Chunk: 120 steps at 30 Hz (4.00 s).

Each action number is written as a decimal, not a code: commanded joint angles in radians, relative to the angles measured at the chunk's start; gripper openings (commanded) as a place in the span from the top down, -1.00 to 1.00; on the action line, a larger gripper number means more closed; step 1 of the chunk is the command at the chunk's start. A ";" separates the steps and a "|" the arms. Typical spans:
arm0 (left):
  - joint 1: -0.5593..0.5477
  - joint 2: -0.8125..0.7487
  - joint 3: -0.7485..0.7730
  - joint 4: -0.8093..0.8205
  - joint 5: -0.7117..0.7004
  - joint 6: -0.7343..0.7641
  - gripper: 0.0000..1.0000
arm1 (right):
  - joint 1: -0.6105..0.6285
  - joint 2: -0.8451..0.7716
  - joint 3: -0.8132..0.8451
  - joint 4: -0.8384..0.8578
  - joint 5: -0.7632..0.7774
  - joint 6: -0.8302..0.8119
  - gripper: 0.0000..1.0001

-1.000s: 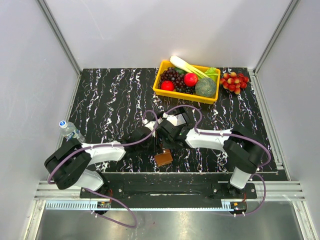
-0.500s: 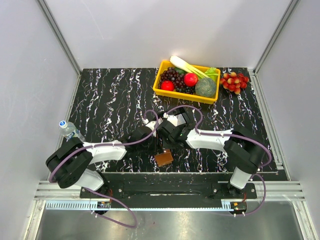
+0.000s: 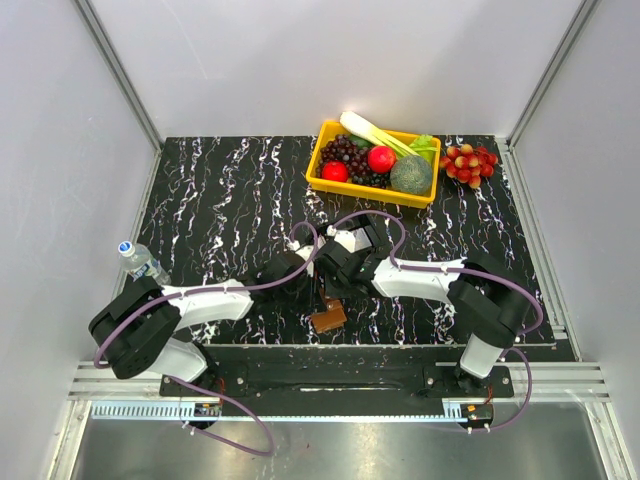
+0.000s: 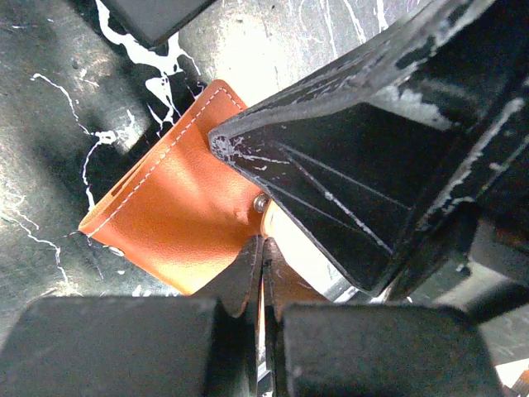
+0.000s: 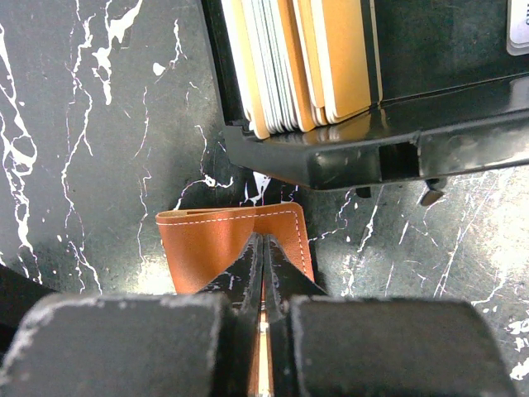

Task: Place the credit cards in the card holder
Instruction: Close the card holder at the center of the board.

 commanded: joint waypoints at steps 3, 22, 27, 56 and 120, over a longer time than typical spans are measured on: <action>-0.003 0.003 0.015 -0.019 -0.010 0.005 1.00 | -0.003 0.035 -0.028 -0.049 0.018 0.004 0.95; 0.015 -0.157 -0.035 0.026 -0.076 -0.027 0.29 | -0.003 0.040 -0.023 -0.036 0.009 -0.004 0.95; 0.015 -0.085 -0.033 0.069 -0.051 -0.047 0.29 | -0.003 0.038 -0.025 -0.034 0.012 -0.004 0.94; 0.015 0.000 -0.070 0.263 -0.062 -0.139 0.32 | -0.003 0.043 -0.039 -0.020 -0.002 0.002 0.93; 0.024 -0.020 -0.057 0.184 -0.034 0.034 0.49 | 0.009 -0.016 -0.117 -0.051 0.001 0.097 0.92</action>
